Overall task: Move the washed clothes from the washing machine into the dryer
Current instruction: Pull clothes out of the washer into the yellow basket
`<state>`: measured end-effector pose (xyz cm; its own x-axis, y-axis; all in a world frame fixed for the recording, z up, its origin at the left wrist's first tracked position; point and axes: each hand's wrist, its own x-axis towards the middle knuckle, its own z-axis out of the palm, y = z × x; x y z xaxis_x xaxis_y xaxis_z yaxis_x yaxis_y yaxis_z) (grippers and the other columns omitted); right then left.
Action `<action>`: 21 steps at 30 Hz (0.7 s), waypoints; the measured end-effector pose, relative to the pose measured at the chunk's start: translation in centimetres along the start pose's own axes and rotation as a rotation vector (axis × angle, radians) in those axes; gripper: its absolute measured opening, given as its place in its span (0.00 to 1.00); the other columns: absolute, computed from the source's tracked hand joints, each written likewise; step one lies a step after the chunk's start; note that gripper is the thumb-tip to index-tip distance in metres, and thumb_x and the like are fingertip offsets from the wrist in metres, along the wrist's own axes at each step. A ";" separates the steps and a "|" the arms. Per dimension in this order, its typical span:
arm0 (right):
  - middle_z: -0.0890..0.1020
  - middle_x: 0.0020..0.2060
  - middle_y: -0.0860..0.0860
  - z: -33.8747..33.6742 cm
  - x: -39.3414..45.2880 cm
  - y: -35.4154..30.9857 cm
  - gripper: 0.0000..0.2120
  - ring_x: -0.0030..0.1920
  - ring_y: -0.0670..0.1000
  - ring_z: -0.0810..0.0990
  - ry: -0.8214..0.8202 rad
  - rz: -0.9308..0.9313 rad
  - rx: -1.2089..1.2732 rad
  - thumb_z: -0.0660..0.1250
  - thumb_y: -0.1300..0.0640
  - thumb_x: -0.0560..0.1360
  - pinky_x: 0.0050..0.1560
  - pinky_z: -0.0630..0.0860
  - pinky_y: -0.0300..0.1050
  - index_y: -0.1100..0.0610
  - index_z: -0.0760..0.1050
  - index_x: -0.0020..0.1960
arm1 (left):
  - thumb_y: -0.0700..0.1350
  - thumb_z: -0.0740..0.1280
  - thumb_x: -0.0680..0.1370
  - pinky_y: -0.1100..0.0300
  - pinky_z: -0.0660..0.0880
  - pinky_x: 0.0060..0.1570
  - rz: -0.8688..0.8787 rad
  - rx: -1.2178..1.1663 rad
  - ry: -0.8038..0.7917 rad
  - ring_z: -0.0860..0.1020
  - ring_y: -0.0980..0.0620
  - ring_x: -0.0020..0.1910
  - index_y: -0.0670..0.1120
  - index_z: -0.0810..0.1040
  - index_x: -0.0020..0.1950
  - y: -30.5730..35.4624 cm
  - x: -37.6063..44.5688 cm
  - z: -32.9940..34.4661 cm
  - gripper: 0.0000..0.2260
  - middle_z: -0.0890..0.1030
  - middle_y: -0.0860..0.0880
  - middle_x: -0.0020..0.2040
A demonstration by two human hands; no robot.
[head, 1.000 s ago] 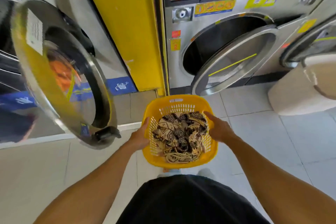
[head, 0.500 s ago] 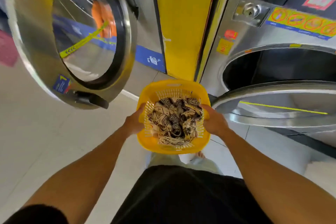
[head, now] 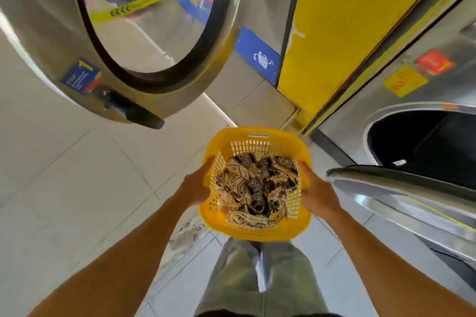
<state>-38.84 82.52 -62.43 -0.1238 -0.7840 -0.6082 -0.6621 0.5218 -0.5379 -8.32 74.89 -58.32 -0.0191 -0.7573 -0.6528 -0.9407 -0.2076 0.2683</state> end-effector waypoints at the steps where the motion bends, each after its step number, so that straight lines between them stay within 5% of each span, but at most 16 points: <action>1: 0.84 0.49 0.58 1.0 1.4 0.1 0.40 0.35 0.55 0.79 -0.012 0.006 -0.009 0.58 0.63 0.76 0.33 0.75 0.51 0.34 0.47 0.78 | 0.36 0.61 0.73 0.52 0.79 0.36 -0.020 -0.022 0.019 0.78 0.46 0.33 0.73 0.46 0.74 -1.0 1.2 0.9 0.43 0.71 0.49 0.47; 6: 0.83 0.48 0.61 6.2 9.0 1.3 0.37 0.35 0.56 0.76 -0.095 0.014 -0.116 0.59 0.58 0.79 0.36 0.73 0.49 0.35 0.45 0.78 | 0.34 0.59 0.73 0.64 0.68 0.20 -0.130 -0.053 0.086 0.71 0.51 0.24 0.71 0.51 0.74 -4.4 7.6 4.5 0.42 0.74 0.46 0.31; 13: 0.80 0.58 0.65 12.3 19.7 1.1 0.37 0.47 0.64 0.80 -0.072 0.010 -0.160 0.59 0.59 0.80 0.46 0.79 0.54 0.37 0.44 0.79 | 0.32 0.61 0.70 0.49 0.81 0.40 -0.145 0.002 0.088 0.81 0.41 0.40 0.69 0.50 0.76 -7.2 18.3 6.4 0.45 0.80 0.38 0.59; 17: 0.80 0.59 0.64 15.0 23.2 2.4 0.39 0.48 0.65 0.81 -0.053 0.030 -0.141 0.60 0.59 0.80 0.48 0.81 0.58 0.36 0.41 0.79 | 0.33 0.59 0.71 0.44 0.81 0.38 -0.102 0.005 0.090 0.82 0.38 0.42 0.72 0.46 0.74 -8.5 23.0 8.4 0.45 0.72 0.53 0.40; 21: 0.80 0.57 0.64 16.3 25.8 3.3 0.40 0.48 0.66 0.81 -0.052 0.027 -0.175 0.61 0.58 0.78 0.49 0.80 0.59 0.37 0.41 0.79 | 0.32 0.62 0.72 0.42 0.81 0.39 -0.062 0.047 0.078 0.81 0.38 0.40 0.67 0.45 0.77 -9.3 26.0 9.6 0.46 0.74 0.43 0.46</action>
<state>-32.22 69.52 -89.40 -0.1072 -0.7498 -0.6529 -0.7783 0.4719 -0.4141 -3.32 63.07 -84.64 0.0642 -0.7903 -0.6094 -0.9543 -0.2273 0.1942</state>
